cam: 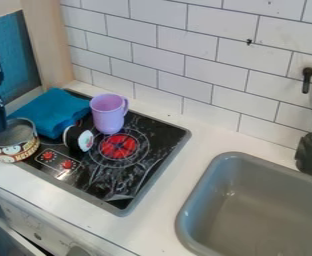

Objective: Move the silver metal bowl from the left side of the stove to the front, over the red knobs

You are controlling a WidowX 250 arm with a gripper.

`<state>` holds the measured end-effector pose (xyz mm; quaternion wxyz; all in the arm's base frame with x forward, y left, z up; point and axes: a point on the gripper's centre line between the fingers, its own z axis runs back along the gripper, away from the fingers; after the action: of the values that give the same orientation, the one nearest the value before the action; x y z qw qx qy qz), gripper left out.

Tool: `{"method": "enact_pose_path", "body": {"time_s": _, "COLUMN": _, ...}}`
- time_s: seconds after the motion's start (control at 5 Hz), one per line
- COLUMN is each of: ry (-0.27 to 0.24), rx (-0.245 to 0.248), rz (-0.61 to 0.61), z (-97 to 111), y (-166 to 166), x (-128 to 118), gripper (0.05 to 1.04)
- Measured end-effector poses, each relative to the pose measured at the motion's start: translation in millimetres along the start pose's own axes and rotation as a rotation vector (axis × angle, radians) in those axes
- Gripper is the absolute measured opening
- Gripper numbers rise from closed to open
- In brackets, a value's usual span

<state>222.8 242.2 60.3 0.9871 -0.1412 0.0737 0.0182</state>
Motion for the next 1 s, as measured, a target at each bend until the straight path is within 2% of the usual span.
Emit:
{"method": "enact_pose_path", "body": {"time_s": 0.2, "ry": -0.020, "rx": -0.040, "rz": 0.002, "z": -2.9, "y": -6.4, "x": 2.7, "gripper": 1.000}}
{"method": "enact_pose_path", "body": {"time_s": 0.4, "ry": -0.018, "rx": -0.099, "rz": 0.010, "z": -19.7, "y": -18.7, "x": -0.5, "gripper": 1.000}}
{"method": "enact_pose_path", "body": {"time_s": 0.6, "ry": -0.068, "rx": -0.062, "rz": 0.022, "z": -19.5, "y": -20.8, "x": 1.0, "gripper": 1.000}}
{"method": "enact_pose_path", "body": {"time_s": 0.8, "ry": -0.053, "rx": -0.075, "rz": 0.025, "z": -29.1, "y": -39.8, "x": -1.3, "gripper": 1.000}}
{"method": "enact_pose_path", "body": {"time_s": 1.0, "ry": -0.054, "rx": -0.149, "rz": -0.041, "z": -28.0, "y": -87.0, "x": -6.9, "gripper": 1.000}}
